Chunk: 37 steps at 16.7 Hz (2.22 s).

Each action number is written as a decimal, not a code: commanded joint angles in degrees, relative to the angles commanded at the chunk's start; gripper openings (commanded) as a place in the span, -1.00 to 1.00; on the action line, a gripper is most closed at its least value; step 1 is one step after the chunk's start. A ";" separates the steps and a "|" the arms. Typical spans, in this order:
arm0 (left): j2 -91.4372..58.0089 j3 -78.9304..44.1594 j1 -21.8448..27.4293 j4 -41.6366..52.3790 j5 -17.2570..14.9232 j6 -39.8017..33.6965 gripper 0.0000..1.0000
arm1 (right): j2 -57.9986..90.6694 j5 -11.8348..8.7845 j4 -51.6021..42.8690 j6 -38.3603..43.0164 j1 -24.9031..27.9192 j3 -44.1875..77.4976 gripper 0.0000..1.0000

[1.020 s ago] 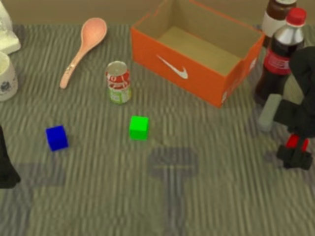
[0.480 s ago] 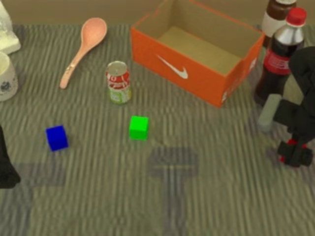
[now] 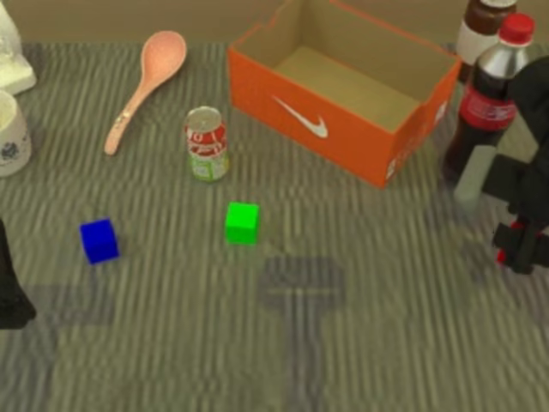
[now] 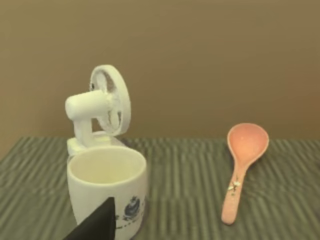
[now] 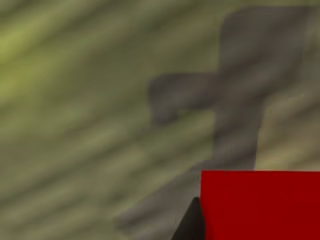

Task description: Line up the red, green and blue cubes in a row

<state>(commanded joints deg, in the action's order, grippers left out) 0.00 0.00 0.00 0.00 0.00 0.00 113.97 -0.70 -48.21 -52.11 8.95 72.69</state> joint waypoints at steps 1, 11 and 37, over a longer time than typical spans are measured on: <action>0.00 0.00 0.00 0.00 0.00 0.00 1.00 | -1.03 -0.01 -2.66 -0.01 0.06 1.14 -1.00; 0.00 0.00 0.00 0.00 0.00 0.00 1.00 | -2.12 0.00 -8.74 0.37 1.73 5.75 -1.00; 0.00 0.00 0.00 0.00 0.00 0.00 1.00 | 31.68 0.18 -31.18 14.10 42.49 63.43 -1.00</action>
<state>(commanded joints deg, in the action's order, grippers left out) 0.00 0.00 0.00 0.00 0.00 0.00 145.65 -0.52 -79.39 -38.02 51.44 136.12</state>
